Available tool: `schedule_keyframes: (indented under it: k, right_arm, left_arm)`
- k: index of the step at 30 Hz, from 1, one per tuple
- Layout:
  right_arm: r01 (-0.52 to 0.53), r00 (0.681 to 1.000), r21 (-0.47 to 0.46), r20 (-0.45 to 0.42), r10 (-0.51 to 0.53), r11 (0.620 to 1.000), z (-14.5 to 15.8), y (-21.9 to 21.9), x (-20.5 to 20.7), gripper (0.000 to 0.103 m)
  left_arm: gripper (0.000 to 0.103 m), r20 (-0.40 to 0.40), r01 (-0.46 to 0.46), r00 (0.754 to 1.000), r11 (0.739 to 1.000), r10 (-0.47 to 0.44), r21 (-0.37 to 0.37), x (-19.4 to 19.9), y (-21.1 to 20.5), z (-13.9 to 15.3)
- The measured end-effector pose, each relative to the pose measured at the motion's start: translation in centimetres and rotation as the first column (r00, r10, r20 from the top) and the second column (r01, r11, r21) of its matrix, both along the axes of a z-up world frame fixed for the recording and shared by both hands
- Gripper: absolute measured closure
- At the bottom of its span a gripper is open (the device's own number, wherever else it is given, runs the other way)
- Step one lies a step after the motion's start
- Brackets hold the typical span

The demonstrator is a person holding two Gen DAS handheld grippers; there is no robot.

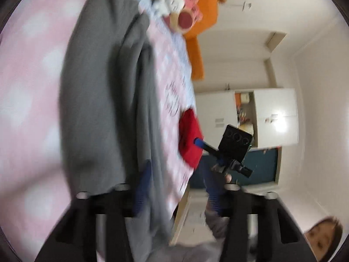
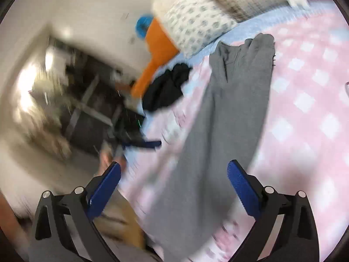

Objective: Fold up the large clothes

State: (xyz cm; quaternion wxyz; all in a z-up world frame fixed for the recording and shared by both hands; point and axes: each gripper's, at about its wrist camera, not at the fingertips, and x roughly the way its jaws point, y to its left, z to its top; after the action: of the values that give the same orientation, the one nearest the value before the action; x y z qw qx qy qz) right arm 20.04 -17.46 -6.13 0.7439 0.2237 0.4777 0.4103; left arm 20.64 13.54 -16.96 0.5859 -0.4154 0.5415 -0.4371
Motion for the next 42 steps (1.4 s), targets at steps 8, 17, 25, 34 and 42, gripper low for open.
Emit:
schedule_keyframes:
  k: [8, 17, 25, 34, 42]
  right_arm:
    - [0.078, 0.835, 0.132, -0.55, 0.008, 0.988, -10.4, -1.2, -9.5, 0.006]
    - [0.096, 0.771, 0.152, -0.636, 0.023, 0.984, -14.6, 2.6, -10.8, 0.006]
    - [0.061, 0.735, 0.065, -0.678, -0.001, 0.996, -16.1, 5.0, -10.3, 0.06]
    - [0.152, 0.751, 0.158, -0.66, -0.01, 0.976, -14.0, 4.0, -9.7, 0.078]
    - [0.093, 0.89, 0.187, -0.456, 0.003, 0.978, -4.9, 4.0, 0.3, 0.079]
  left_arm:
    - [0.022, -0.172, 0.012, 0.985, 0.991, 0.011, 0.132, -9.9, 0.3, -3.3]
    - [0.012, -0.186, 0.119, 0.98, 0.957, -0.071, 0.265, -14.4, -4.1, -5.9]
    - [0.055, -0.241, 0.106, 0.969, 0.971, -0.053, 0.213, -14.5, -6.2, -8.8]
    - [0.081, -0.329, 0.015, 0.944, 1.0, -0.023, -0.027, -13.5, -6.7, -7.5]
    - [0.082, -0.074, -0.008, 0.997, 1.0, 0.006, -0.028, -0.5, -5.8, 4.3]
